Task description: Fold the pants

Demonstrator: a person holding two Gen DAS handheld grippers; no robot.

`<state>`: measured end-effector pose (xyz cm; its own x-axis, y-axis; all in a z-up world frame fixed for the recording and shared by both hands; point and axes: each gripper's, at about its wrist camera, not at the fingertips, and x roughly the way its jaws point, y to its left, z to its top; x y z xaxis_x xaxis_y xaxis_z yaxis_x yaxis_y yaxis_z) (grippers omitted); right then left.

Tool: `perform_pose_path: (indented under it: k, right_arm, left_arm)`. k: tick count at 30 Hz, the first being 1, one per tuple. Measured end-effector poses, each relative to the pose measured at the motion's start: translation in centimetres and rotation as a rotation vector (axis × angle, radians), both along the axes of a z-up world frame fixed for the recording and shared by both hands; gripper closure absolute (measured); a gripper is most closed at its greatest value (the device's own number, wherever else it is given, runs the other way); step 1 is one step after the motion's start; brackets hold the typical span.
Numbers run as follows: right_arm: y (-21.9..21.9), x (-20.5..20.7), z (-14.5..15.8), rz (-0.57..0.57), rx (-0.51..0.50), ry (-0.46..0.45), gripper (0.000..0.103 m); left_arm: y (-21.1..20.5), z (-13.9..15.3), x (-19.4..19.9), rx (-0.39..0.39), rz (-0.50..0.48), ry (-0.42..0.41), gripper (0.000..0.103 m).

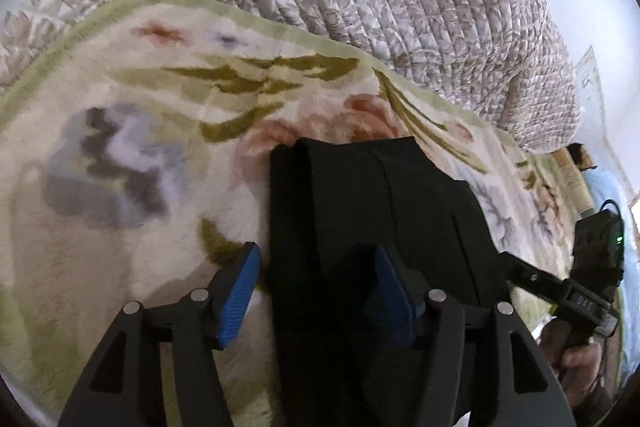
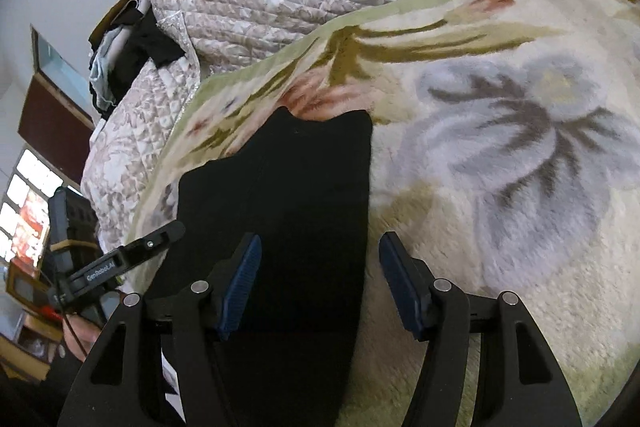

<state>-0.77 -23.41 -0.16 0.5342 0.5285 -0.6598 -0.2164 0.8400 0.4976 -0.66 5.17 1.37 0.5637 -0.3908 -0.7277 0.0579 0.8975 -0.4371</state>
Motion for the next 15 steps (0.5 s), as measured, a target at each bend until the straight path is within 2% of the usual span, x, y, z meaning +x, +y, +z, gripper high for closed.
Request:
perform_pose_path:
  k: [10,14,15]
  right_arm:
    - [0.5,-2.3,-1.0,0.063,0.059,0.054,0.062]
    - [0.6,-1.2,-1.3,0.054,0.076,0.062,0.070]
    - [0.7,-0.7,-1.4,0.052,0.078,0.061,0.073]
  left_arm:
    - [0.7,-0.1,-3.0,-0.122,-0.032,0.026,0.042]
    - [0.2,-0.3,-1.8,-0.086,-0.029,0.026,0.045]
    - [0.0,-0.3,-1.4,-0.080,-0.022,0.026,0.049]
